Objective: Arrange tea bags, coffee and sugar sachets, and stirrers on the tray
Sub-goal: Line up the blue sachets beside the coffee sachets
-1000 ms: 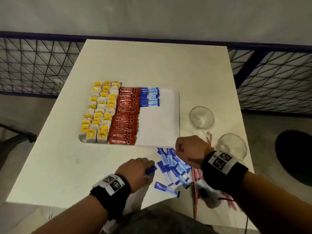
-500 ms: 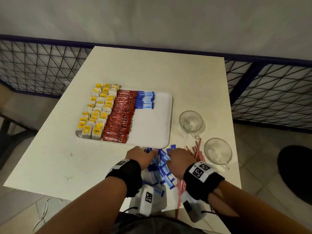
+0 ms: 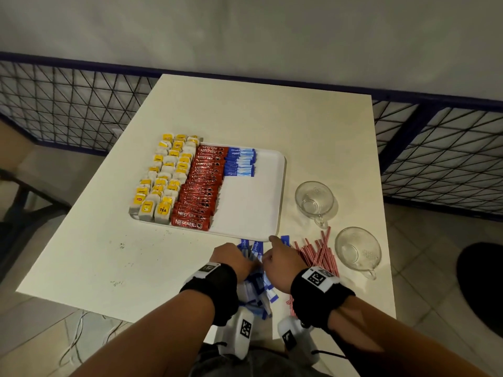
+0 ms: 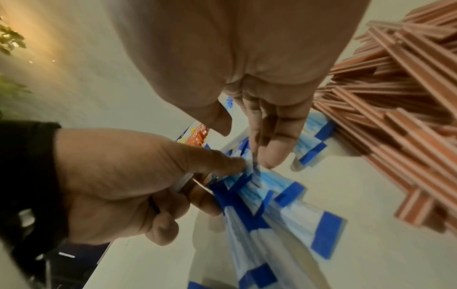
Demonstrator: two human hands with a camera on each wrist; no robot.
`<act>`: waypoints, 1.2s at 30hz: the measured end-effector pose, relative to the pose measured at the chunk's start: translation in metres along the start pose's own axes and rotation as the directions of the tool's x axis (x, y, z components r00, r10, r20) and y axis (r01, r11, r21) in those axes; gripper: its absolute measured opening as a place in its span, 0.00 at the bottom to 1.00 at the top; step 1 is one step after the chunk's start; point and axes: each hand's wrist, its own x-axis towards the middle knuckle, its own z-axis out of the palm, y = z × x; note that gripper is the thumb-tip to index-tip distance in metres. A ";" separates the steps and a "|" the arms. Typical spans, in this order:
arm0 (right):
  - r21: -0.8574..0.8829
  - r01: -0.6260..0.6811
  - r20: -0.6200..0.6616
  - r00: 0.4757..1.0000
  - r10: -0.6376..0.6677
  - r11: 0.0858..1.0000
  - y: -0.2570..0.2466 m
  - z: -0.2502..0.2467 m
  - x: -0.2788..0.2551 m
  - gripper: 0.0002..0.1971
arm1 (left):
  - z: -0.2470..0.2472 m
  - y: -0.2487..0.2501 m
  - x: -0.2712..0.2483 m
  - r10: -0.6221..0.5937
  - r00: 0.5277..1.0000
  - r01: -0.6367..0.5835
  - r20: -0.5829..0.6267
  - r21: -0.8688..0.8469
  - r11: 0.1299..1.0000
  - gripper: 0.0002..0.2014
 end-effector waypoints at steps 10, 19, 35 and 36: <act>0.186 -0.025 0.087 0.996 0.009 0.982 -0.005 0.012 0.002 0.14 | 0.003 -0.008 0.002 0.051 0.999 -0.049 -0.009 0.117 0.992 0.21; 0.251 0.001 0.142 0.989 -0.038 0.968 -0.003 0.017 0.009 0.14 | -0.016 -0.030 0.002 0.119 0.989 -0.103 0.085 -0.170 0.980 0.11; -0.005 -0.233 0.071 0.970 0.233 0.973 -0.020 0.024 0.023 0.13 | -0.046 -0.016 0.026 0.420 0.900 -0.433 0.119 0.366 0.824 0.27; 0.062 -0.257 0.057 0.966 0.253 0.965 -0.021 0.027 0.025 0.13 | -0.044 -0.016 0.027 0.444 0.888 -0.455 0.120 0.376 0.807 0.24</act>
